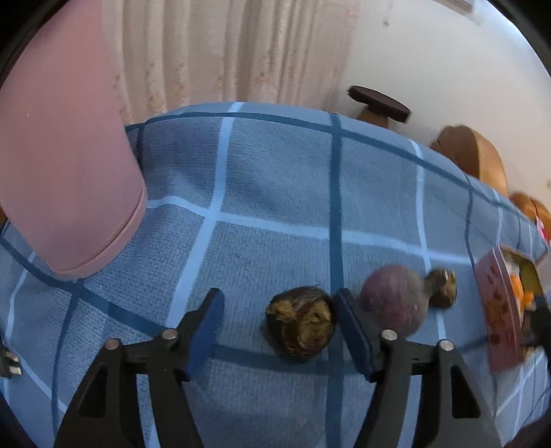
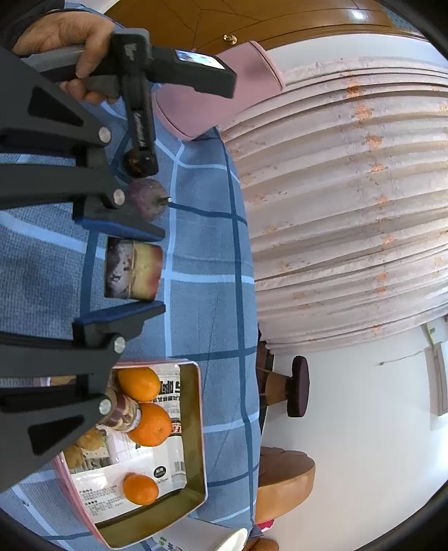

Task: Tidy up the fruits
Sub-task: 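Grasp a brown mangosteen with the left tool while the right tool holds the slice, then carry the slice and mangosteen over the tin and open both tools, then grasp another brown mangosteen with the right tool while the left tool grasps a purple fig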

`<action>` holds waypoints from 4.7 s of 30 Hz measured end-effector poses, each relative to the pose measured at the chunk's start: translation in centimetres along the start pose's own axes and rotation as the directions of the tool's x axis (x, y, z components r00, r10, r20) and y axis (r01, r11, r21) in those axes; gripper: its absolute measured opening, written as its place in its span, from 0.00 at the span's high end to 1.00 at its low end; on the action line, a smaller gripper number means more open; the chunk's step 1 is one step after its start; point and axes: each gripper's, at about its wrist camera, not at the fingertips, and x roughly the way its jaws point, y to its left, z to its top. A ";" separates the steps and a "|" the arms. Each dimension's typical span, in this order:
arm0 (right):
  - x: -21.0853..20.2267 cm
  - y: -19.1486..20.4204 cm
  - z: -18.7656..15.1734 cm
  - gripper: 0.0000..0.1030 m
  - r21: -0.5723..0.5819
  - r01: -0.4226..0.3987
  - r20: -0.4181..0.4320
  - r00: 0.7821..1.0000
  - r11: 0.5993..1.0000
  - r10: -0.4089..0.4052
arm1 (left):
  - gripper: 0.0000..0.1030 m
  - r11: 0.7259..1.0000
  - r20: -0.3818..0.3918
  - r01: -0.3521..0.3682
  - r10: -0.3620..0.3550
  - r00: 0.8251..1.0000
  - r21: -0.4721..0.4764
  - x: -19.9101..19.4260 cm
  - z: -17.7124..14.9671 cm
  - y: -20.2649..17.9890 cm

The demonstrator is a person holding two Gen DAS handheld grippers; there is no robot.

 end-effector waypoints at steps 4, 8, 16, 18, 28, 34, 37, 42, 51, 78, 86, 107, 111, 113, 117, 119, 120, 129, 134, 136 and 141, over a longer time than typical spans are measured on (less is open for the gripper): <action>0.0 0.2 0.0 0.63 -0.008 -0.002 -0.002 1.000 1.000 0.002 | 0.34 0.995 0.016 -0.060 0.059 0.998 0.086 0.4 -0.5 -1.3; 0.2 0.3 -0.1 0.63 -0.011 -0.002 -0.011 1.000 1.000 0.002 | 0.32 0.974 0.028 -0.130 0.127 0.992 0.184 1.4 -1.1 -2.7; 0.4 0.5 -0.3 0.65 -0.022 0.000 -0.013 1.000 1.000 0.000 | 0.50 0.987 0.063 -0.147 0.142 0.988 0.072 1.6 -0.5 -0.5; 0.4 0.5 -0.3 0.65 -0.023 -0.005 -0.016 1.000 1.000 0.005 | 0.55 0.986 0.070 -0.144 0.138 0.988 0.083 1.6 -0.4 -0.8; -0.8 -2.2 0.7 0.65 0.099 -0.129 0.021 0.992 0.987 0.127 | 0.55 0.993 0.242 -0.099 0.110 0.964 -0.058 -2.1 -0.6 -0.5; -2.7 -4.6 1.6 0.65 0.128 -0.080 0.093 0.993 0.989 0.069 | 0.55 0.999 0.367 -0.027 0.040 0.929 -0.040 -4.7 -1.4 -2.4; -3.5 -6.1 1.8 0.65 0.134 -0.013 0.115 0.993 0.991 -0.003 | 0.55 0.999 0.388 -0.029 0.017 0.922 0.024 -4.7 -1.7 -5.3; -4.6 -9.0 2.3 0.65 0.154 0.068 0.137 0.986 0.986 -0.090 | 0.55 0.992 0.419 -0.006 -0.049 0.907 0.129 -5.2 -2.3 -10.4; -5.2 -14.9 2.4 0.65 0.199 0.182 0.095 0.974 0.963 -0.204 | 0.55 0.964 0.375 0.087 -0.180 0.909 0.253 -4.5 -3.3 -19.4; -6.4 -17.9 1.6 0.03 0.242 0.256 0.162 0.940 0.936 -0.299 | 0.23 0.942 0.365 0.075 -0.199 0.909 0.327 -3.9 -5.6 -26.7; -6.5 -16.6 1.6 0.01 0.185 0.320 0.211 0.911 0.929 -0.356 | 0.20 0.967 0.413 0.047 -0.151 0.898 0.252 -4.5 -4.9 -24.5; -4.2 -9.8 -0.3 0.02 0.074 0.298 0.224 0.925 0.952 -0.307 | 0.20 0.980 0.450 -0.115 0.029 0.893 0.164 -4.2 -4.6 -16.7; -3.6 -7.4 -0.6 0.07 0.034 0.283 0.217 0.934 0.958 -0.284 | 0.20 0.981 0.435 -0.120 0.043 0.899 0.150 -4.0 -4.3 -15.1; -3.2 -6.4 -0.7 0.09 0.020 0.272 0.207 0.940 0.962 -0.270 | 0.20 0.983 0.430 -0.119 0.047 0.902 0.141 -4.0 -4.3 -14.3; -2.4 -4.7 -0.9 0.14 0.010 0.254 0.192 0.949 0.967 -0.251 | 0.20 0.985 0.411 -0.127 0.069 0.909 0.118 -3.8 -4.0 -12.4; -2.1 -3.9 -1.0 0.14 0.004 0.245 0.187 0.952 0.969 -0.242 | 0.20 0.986 0.402 -0.132 0.081 0.912 0.101 -3.6 -3.8 -11.3; -1.9 -3.5 -1.0 0.14 -0.006 0.244 0.186 0.953 0.970 -0.239 | 0.20 0.985 0.395 -0.142 0.095 0.914 0.093 -3.5 -3.6 -10.7; 1.2 0.3 -1.2 0.14 -0.100 0.201 0.085 0.978 0.975 -0.193 | 0.20 0.984 0.313 -0.172 0.177 0.933 -0.042 -2.5 -1.6 -3.6; 4.5 2.7 -1.4 0.21 -0.178 0.218 -0.026 0.974 0.960 -0.226 | 0.20 0.977 0.284 -0.181 0.206 0.937 -0.111 -2.4 -1.1 -0.6; 6.1 3.0 -1.3 0.25 -0.182 0.216 -0.082 0.969 0.959 -0.233 | 0.20 0.975 0.272 -0.187 0.214 0.938 -0.120 -2.4 -1.1 0.1; 9.3 2.9 -1.0 0.27 -0.179 0.213 -0.190 0.950 0.960 -0.246 | 0.20 0.979 0.253 -0.162 0.189 0.949 -0.122 -2.3 -1.0 0.5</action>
